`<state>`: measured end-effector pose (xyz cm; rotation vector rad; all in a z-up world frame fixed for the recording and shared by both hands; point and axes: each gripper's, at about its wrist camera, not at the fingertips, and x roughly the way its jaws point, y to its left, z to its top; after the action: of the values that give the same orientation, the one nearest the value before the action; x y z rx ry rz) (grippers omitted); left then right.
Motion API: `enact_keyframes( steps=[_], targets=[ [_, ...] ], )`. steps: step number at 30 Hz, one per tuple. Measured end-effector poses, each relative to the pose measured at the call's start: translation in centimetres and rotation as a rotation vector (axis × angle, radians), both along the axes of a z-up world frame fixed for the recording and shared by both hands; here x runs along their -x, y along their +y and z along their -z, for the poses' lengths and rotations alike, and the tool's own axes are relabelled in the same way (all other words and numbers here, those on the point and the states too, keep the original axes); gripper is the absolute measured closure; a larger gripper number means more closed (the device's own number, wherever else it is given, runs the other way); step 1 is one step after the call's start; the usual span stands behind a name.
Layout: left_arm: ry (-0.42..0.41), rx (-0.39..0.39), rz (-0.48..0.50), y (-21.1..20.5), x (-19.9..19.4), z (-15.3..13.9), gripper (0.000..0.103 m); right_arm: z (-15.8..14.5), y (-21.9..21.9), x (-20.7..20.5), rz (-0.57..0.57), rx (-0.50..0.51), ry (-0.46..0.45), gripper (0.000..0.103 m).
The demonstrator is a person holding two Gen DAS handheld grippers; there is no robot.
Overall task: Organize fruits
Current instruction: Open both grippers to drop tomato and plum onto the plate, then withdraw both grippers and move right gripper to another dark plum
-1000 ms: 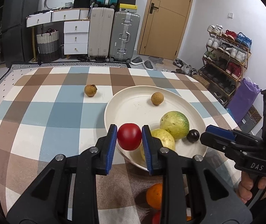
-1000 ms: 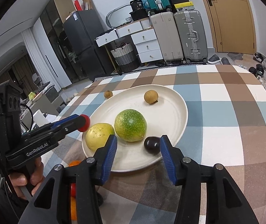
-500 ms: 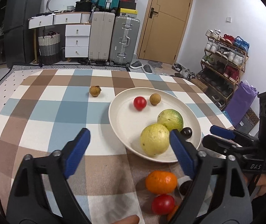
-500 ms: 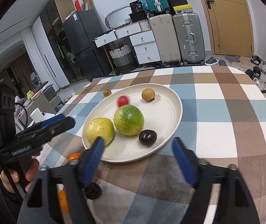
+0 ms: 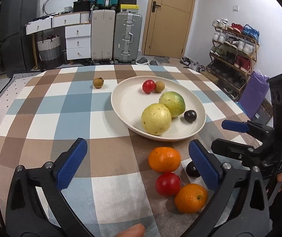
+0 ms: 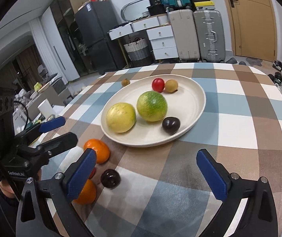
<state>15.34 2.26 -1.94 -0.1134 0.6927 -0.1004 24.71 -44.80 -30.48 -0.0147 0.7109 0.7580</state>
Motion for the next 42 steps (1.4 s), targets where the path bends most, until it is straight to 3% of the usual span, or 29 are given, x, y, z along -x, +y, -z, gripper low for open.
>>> enact_keyframes(
  steps=[15, 30, 42],
  targets=[
    [0.120, 0.037, 0.025, 1.6, 1.5, 2.0, 0.001, 1.0, 1.0, 0.8, -0.082, 0.137, 0.016, 0.000],
    [0.120, 0.063, 0.032, 1.8, 1.2, 2.0, 0.001, 1.7, 2.4, 1.7, -0.163, 0.170, 0.028, 0.002],
    [0.118, 0.063, 0.026, 1.8, 1.2, 2.0, 0.001, 2.2, 3.7, 2.1, -0.190, 0.248, 0.003, 0.027]
  ],
)
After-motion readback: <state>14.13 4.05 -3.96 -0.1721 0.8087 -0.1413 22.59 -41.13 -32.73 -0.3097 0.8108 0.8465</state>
